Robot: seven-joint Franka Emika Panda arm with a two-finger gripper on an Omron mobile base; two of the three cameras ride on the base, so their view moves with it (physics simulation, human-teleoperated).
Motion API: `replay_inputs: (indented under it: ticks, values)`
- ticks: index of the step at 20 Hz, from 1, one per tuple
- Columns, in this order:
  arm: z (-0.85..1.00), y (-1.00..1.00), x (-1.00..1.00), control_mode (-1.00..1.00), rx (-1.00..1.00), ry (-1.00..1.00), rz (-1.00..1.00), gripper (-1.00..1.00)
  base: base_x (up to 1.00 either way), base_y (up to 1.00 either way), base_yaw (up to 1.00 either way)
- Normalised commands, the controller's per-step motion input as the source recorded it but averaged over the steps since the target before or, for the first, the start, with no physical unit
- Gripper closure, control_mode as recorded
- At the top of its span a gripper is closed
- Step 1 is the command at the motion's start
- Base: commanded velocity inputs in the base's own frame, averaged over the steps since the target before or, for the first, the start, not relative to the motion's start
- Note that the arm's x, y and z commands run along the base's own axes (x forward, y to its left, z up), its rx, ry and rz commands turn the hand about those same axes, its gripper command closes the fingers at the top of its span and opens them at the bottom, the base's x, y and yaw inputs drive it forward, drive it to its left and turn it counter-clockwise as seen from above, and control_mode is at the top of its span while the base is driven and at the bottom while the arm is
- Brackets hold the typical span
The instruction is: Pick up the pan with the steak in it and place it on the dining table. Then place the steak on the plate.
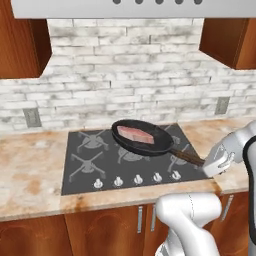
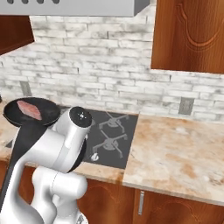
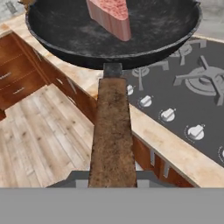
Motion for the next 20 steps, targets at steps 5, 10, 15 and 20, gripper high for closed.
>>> replay_inputs:
  ticks: [5, 10, 15, 20]
  values:
    - [0.00, 0.00, 0.00, 1.00, 0.00, 0.00, 0.00, 1.00, -0.42, 0.00, 0.38]
    - [0.00, 0.00, 0.00, 1.00, 0.00, 0.00, 0.00, 1.00, -0.43, 0.01, 0.38]
    - [0.00, 0.00, 0.00, 1.00, 0.00, 0.00, 0.00, 1.00, -0.41, 0.06, 0.38]
    - [0.00, 0.00, 0.00, 1.00, 0.00, 0.00, 0.00, 1.00, -0.34, 0.09, 0.40]
